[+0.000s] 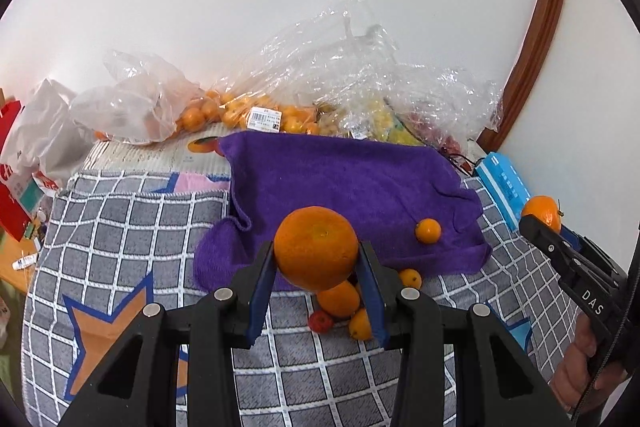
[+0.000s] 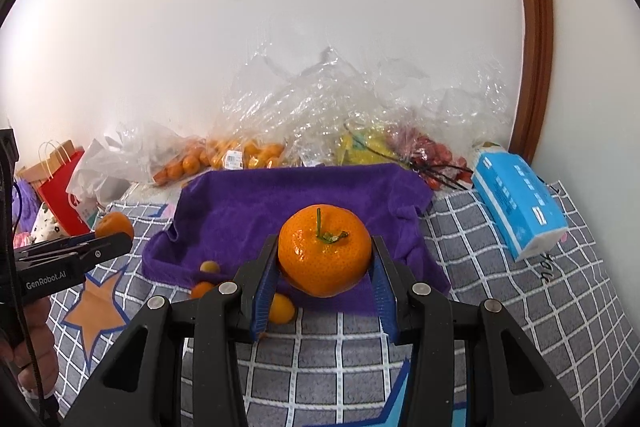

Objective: Organize fruits

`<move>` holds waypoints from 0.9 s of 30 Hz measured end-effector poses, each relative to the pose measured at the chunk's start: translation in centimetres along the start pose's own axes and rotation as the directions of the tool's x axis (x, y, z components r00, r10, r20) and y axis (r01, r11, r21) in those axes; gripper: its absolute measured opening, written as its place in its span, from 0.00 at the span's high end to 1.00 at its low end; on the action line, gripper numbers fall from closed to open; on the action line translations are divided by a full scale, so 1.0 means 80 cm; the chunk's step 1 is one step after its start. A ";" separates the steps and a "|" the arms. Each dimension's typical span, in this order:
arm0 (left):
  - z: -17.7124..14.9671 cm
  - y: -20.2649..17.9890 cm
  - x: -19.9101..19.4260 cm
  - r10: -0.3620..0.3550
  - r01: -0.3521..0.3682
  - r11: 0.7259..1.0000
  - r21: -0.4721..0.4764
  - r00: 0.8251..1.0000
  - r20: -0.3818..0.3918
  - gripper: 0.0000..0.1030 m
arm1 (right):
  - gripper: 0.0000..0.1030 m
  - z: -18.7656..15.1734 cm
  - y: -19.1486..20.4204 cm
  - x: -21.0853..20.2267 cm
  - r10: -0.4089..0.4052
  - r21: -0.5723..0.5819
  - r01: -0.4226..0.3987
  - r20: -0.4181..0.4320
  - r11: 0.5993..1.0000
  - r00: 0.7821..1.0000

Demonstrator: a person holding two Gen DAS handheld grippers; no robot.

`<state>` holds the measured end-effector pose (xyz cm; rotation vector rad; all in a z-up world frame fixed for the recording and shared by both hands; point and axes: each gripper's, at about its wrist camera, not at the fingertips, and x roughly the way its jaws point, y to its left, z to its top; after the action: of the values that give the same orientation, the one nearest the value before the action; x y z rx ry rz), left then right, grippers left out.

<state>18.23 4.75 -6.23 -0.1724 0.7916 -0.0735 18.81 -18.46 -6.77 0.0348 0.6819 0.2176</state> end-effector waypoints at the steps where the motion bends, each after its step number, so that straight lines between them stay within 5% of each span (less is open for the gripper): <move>1: 0.005 0.000 0.001 0.000 0.000 1.000 -0.001 1.000 0.001 0.63 | 0.58 0.004 0.000 0.001 0.001 -0.001 -0.001 0.003 1.000 1.000; 27: 0.055 0.021 0.103 0.009 -0.010 1.000 -0.014 0.996 -0.094 0.63 | 0.58 0.028 -0.022 0.134 0.009 0.039 -0.005 -0.096 0.999 0.995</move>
<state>27.16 5.89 -9.31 -0.1797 0.8869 -0.0676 28.60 -17.85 -11.89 0.0639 0.7820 0.2136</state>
